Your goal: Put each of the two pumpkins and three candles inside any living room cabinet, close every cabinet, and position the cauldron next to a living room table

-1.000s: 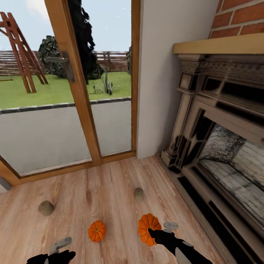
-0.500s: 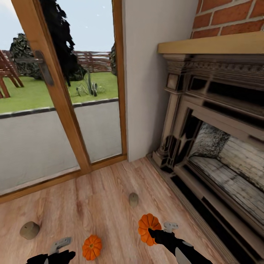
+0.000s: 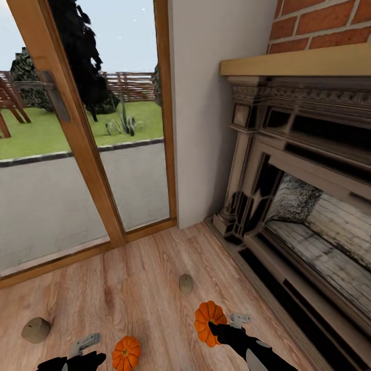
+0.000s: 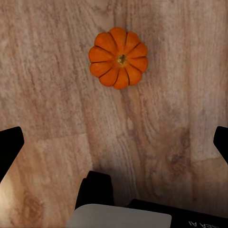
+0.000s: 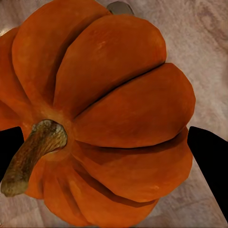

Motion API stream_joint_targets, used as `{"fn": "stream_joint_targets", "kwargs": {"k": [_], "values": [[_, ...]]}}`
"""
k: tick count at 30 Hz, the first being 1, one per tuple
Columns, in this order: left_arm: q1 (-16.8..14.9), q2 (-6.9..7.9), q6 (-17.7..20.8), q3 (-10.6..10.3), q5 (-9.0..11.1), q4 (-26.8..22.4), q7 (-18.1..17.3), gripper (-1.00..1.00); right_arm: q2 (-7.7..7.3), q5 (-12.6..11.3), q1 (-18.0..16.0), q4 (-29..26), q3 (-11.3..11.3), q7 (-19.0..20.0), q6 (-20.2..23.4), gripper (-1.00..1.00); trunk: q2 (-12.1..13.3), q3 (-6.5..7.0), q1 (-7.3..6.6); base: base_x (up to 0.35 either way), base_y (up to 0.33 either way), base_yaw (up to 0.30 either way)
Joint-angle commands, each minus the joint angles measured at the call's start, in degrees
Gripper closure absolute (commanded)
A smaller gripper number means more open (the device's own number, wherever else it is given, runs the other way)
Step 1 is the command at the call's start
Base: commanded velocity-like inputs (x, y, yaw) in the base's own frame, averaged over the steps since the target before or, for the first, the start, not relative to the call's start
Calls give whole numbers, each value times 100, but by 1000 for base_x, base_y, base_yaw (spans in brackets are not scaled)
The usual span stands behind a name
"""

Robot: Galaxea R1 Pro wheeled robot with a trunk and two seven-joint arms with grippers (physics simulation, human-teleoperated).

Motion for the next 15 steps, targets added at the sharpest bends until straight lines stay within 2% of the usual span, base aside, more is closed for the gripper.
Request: {"fn": "stream_joint_targets", "kwargs": {"k": [1, 8, 10, 15], "values": [[0, 1, 1, 0, 0, -1, 0, -100, -7, -2, 0, -3, -5, 5, -3, 100, 0, 0, 0, 0, 0, 0], [0, 11, -8, 6, 0, -1, -3, -100, -17, -4, 0, -97, -4, 34, 26, 100, -40, -18, 22, 0, 0, 0], [0, 17, -13, 6, 0, -2, -21, -100, -24, -4, 0, -350, -4, 123, 114, 100, -120, -54, 66, 0, 0, 0], [0, 34, -3, 10, 0, -29, -264, -100, -29, -1, -1, -1262, -10, 448, 990, 100, -321, -144, 176, 0, 0, 0]]}}
